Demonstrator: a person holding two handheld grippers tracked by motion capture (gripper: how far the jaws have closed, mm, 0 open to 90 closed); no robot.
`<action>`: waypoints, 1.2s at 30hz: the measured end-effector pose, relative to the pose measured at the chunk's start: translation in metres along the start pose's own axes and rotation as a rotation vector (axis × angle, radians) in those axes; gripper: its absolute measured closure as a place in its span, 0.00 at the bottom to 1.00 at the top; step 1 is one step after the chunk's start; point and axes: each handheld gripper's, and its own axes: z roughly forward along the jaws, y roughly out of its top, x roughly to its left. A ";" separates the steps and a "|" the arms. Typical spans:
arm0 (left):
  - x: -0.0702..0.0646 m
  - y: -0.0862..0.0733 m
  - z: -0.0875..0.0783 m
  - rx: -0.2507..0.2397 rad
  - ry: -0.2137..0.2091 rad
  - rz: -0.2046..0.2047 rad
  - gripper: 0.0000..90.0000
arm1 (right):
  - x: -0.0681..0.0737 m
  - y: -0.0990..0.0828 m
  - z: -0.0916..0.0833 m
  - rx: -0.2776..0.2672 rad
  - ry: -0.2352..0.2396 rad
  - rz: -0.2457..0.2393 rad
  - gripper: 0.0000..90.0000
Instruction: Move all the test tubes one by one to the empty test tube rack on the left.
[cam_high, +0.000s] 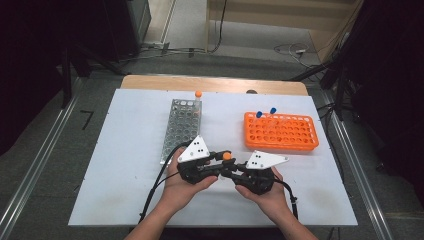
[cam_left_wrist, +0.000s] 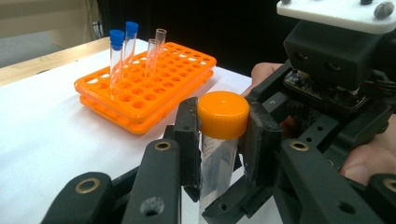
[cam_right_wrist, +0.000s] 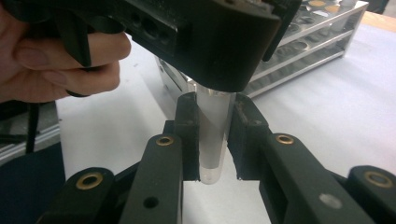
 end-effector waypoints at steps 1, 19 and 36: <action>0.001 0.000 -0.001 -0.004 -0.003 -0.005 0.78 | 0.000 0.000 -0.001 -0.003 0.000 -0.001 0.80; 0.021 0.005 -0.010 -0.018 0.058 -0.047 0.78 | -0.025 -0.009 -0.037 -0.044 -0.073 0.055 0.05; 0.059 0.022 -0.025 -0.055 0.163 -0.059 0.78 | -0.051 -0.029 -0.081 -0.080 -0.151 0.115 0.00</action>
